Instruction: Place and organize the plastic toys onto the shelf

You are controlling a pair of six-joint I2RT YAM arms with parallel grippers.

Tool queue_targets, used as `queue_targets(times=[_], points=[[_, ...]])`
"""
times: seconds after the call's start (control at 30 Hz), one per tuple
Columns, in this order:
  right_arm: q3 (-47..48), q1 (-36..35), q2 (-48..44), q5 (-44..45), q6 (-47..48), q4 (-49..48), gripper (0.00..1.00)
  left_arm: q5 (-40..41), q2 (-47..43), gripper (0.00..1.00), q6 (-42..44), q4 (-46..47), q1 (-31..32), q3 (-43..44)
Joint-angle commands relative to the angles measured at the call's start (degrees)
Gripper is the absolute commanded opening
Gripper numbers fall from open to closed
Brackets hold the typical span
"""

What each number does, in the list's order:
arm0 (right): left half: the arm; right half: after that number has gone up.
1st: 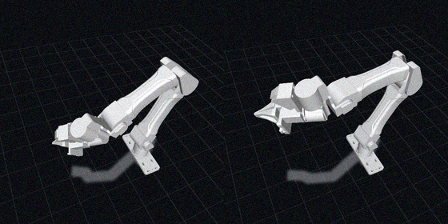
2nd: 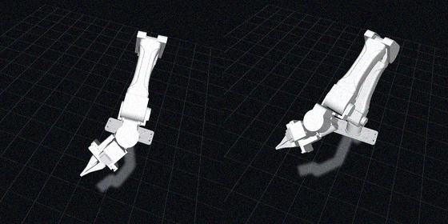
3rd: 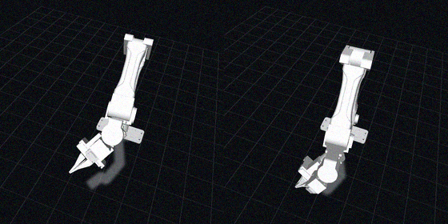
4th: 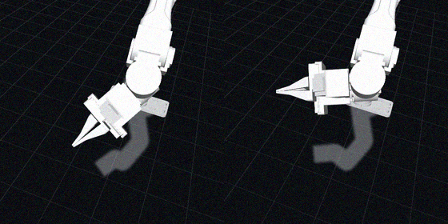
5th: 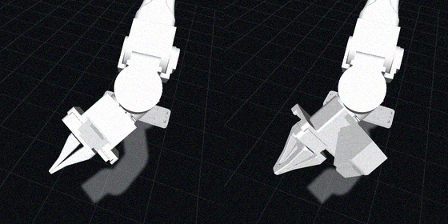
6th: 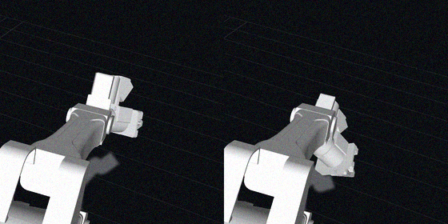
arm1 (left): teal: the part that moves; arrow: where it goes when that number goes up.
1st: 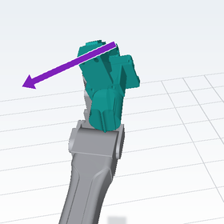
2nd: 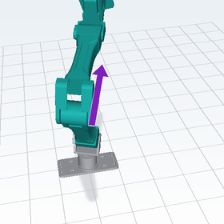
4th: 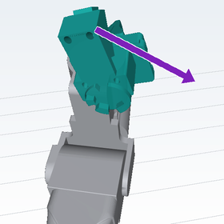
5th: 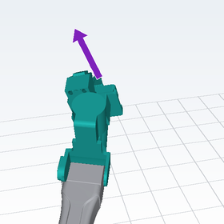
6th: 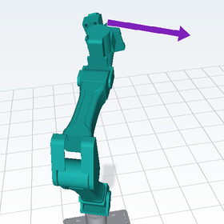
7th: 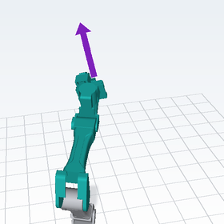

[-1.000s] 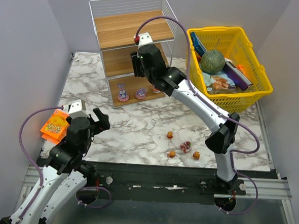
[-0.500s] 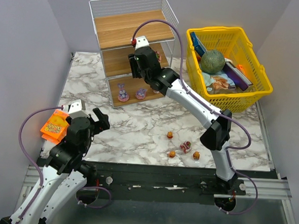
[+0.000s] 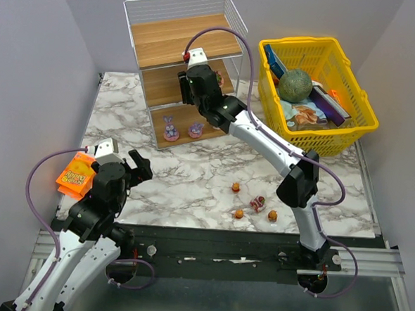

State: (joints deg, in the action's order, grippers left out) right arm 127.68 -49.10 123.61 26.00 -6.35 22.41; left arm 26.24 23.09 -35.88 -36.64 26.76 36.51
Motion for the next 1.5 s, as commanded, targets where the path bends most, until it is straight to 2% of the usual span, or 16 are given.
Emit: queue_targets(times=[0.0,0.3,0.83,1.33,1.47], points=[[-3.6,0.4,1.1,2.0,0.7,-4.1,0.36,2.2,-0.6,0.99,-0.7,-0.8,0.3,0.6],[-10.2,0.4,-1.5,3.4,1.3,-9.5,0.42,2.7,-0.8,0.99,-0.9,-0.9,0.3,0.4],[-13.2,0.3,-3.9,2.7,1.4,-11.7,0.43,2.9,-0.8,0.99,-0.9,-1.0,0.3,0.5],[-9.8,0.3,-0.3,2.2,1.7,-11.3,0.62,2.9,-0.8,0.99,-0.9,-1.1,0.3,0.6],[-9.2,0.2,0.0,2.1,1.3,-11.3,0.63,2.9,-0.8,0.99,-0.9,-1.2,0.3,0.7]])
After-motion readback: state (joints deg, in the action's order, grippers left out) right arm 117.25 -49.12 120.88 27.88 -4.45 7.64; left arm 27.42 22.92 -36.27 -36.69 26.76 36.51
